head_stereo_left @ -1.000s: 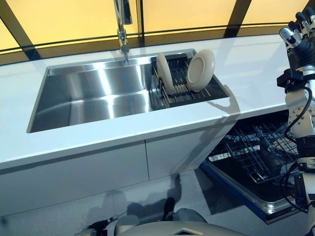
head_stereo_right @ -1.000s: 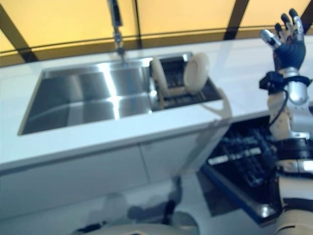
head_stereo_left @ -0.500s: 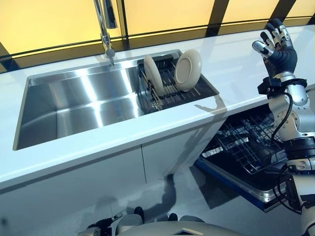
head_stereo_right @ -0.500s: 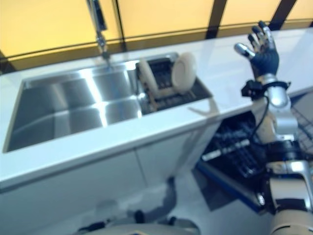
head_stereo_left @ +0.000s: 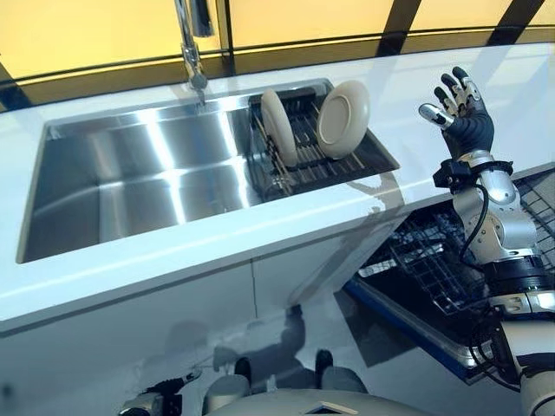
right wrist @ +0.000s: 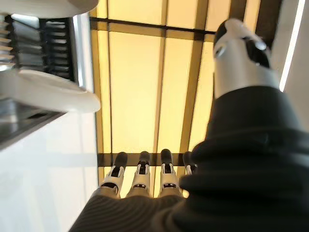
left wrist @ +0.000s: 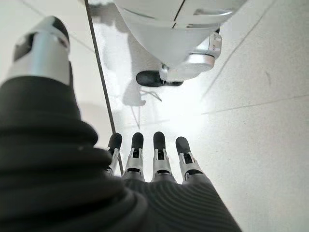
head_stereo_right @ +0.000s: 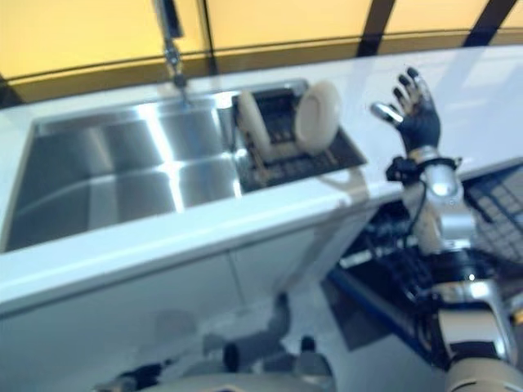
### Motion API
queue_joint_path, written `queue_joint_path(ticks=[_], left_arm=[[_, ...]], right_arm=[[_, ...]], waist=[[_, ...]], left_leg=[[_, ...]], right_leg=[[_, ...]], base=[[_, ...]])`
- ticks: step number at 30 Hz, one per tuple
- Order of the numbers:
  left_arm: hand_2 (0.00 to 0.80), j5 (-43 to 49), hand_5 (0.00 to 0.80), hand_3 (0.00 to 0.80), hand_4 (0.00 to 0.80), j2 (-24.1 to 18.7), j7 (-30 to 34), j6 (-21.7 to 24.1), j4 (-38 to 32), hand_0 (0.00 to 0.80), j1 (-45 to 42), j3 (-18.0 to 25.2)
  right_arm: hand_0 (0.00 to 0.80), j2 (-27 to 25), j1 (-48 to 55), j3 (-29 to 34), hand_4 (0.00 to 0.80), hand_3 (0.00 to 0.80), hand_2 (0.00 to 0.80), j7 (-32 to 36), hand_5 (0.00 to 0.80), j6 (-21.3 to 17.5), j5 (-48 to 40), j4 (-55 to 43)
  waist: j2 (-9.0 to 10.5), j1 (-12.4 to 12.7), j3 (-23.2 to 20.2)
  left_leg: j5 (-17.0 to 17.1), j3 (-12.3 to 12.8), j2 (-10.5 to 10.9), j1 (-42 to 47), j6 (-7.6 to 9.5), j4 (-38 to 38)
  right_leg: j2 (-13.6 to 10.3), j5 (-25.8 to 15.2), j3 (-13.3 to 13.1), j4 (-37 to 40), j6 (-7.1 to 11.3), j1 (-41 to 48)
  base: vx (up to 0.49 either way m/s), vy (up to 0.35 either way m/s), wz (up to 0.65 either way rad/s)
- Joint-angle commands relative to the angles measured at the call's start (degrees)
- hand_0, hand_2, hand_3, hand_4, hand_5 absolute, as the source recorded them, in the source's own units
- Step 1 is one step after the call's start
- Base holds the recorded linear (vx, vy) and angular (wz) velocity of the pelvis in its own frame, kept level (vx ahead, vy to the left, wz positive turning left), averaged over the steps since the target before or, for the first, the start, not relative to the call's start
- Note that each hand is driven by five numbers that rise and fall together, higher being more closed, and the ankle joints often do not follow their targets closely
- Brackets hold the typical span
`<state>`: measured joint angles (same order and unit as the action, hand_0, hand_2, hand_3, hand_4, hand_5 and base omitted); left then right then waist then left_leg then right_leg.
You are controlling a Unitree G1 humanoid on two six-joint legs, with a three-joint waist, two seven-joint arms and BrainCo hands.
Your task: Take plates into dishwasher
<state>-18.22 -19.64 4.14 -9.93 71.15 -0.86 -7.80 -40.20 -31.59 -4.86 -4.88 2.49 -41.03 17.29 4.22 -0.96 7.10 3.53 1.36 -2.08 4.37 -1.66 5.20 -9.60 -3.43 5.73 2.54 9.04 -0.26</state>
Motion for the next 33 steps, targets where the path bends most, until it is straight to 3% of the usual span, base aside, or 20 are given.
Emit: queue_joint_path(ticks=[1,6,11,18,26,33], left_arm=[[0.000,0.4,0.000,0.000,0.000,0.9,-0.3,0.6,0.6,0.000,1.9,-1.0],[0.000,2.1,0.000,0.000,0.000,3.0,-0.4,2.0,1.8,0.000,1.1,-2.1],[0.000,2.4,0.000,0.000,0.000,1.7,-0.5,2.5,2.2,0.000,0.3,-1.3],[0.000,2.6,0.000,0.000,0.000,1.5,0.7,2.8,2.1,0.000,0.1,-2.3],[0.000,3.2,0.000,0.000,0.000,1.3,1.2,2.3,1.8,0.000,-0.1,-2.9],[0.000,2.7,0.000,0.000,0.000,1.1,1.0,2.5,1.4,0.000,-0.7,-3.7]], right_arm=[[0.000,-4.3,-4.5,2.2,0.000,0.000,0.000,-1.6,0.000,-0.2,2.7,2.2],[0.000,-7.5,-8.4,0.5,0.000,0.000,0.000,-2.4,0.000,-0.2,2.2,6.6],[0.000,-7.8,-12.4,-2.6,0.000,0.000,0.000,-4.8,0.000,1.1,4.9,8.7],[0.000,-7.6,-17.6,-5.9,0.000,0.000,0.000,-1.2,0.000,5.0,3.6,12.4],[0.000,-7.8,-18.1,-7.9,0.000,0.000,0.000,3.3,0.000,9.1,3.8,16.0],[0.000,-7.9,-19.5,-9.0,0.000,0.000,0.000,5.3,0.000,9.9,1.9,19.5]], waist=[[0.30,0.9,-1.9],[0.90,2.2,-2.8],[0.19,3.3,-3.0],[-1.10,3.8,-3.3],[-0.26,4.4,-2.7],[0.05,5.2,-1.5]], left_leg=[[-3.6,3.2,-1.1,1.4,-0.21,-1.2],[-2.7,4.0,-3.2,1.5,-1.97,-1.1],[-2.2,3.4,-3.1,1.3,-2.80,-0.8],[-2.8,2.9,-1.8,1.5,-2.79,-0.4],[-3.2,2.8,-1.3,1.5,-2.25,-0.2],[-3.1,2.7,-1.3,0.9,-2.17,-0.2]], right_leg=[[2.0,-3.6,1.5,-1.4,-1.32,-0.9],[2.6,-2.0,4.0,1.3,-2.46,3.2],[2.2,-1.6,5.1,2.0,-2.59,4.5],[1.3,-1.3,6.2,2.1,-2.41,4.8],[0.9,-1.6,6.3,2.0,-1.97,4.7],[1.1,-1.7,6.3,2.2,-1.94,4.3]], base=[[0.021,-0.170,0.59],[0.061,-0.116,0.33],[0.037,-0.047,0.08],[0.038,0.034,0.05],[0.049,0.027,0.01],[0.028,0.001,0.00]])
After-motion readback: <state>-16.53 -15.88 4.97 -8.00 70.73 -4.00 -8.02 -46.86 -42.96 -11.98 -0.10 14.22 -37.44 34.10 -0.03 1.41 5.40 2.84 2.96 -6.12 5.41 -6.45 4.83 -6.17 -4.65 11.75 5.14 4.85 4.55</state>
